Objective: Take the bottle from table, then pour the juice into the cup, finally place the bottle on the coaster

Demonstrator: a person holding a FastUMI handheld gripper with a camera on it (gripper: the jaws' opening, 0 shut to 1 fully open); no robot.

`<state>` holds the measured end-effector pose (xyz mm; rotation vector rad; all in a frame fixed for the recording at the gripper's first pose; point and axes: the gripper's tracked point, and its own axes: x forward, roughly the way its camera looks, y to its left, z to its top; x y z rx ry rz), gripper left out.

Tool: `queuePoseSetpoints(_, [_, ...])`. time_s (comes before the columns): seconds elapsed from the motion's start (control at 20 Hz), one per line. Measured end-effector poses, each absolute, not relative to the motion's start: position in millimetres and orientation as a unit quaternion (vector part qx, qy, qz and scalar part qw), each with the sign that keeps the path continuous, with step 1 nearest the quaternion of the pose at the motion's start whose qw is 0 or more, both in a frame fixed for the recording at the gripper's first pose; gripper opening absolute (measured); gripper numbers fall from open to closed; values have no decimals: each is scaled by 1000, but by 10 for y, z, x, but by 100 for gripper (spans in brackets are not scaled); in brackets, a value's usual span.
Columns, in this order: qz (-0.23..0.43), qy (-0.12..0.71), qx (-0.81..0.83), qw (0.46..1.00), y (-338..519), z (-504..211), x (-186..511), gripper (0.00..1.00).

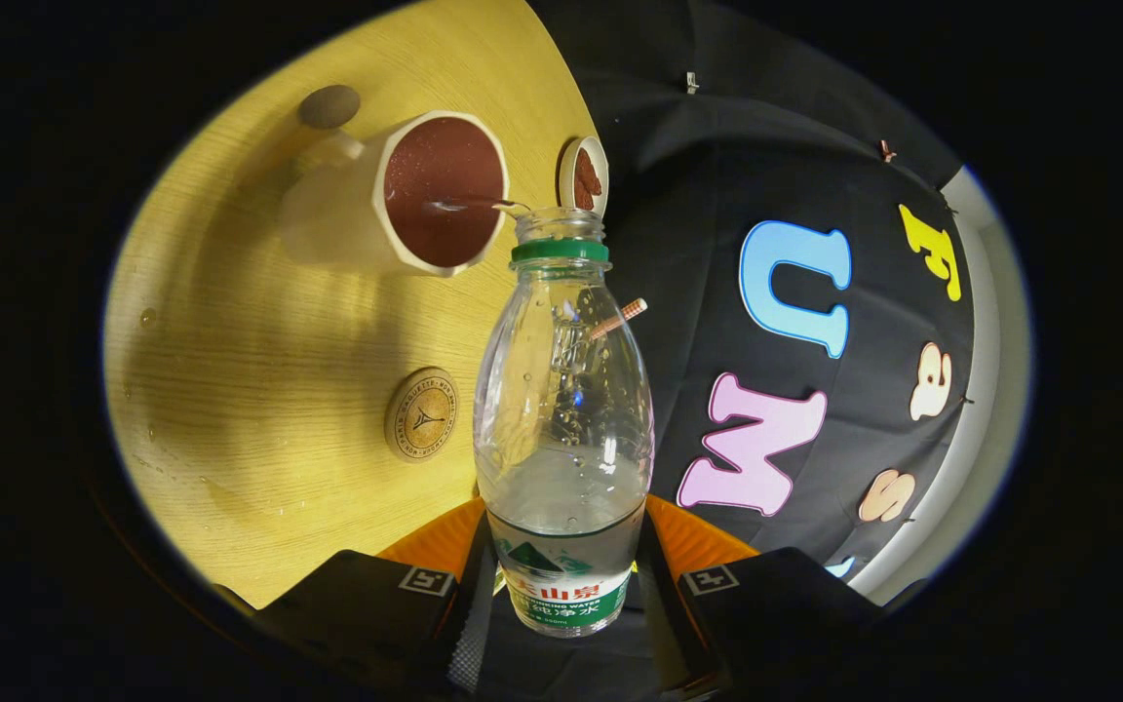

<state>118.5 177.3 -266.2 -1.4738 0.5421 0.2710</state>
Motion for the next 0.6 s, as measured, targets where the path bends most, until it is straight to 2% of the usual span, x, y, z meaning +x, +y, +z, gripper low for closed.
queuePoseSetpoints(0.6, [122, 227, -685, 681, 1717, -2592, 1218, 70])
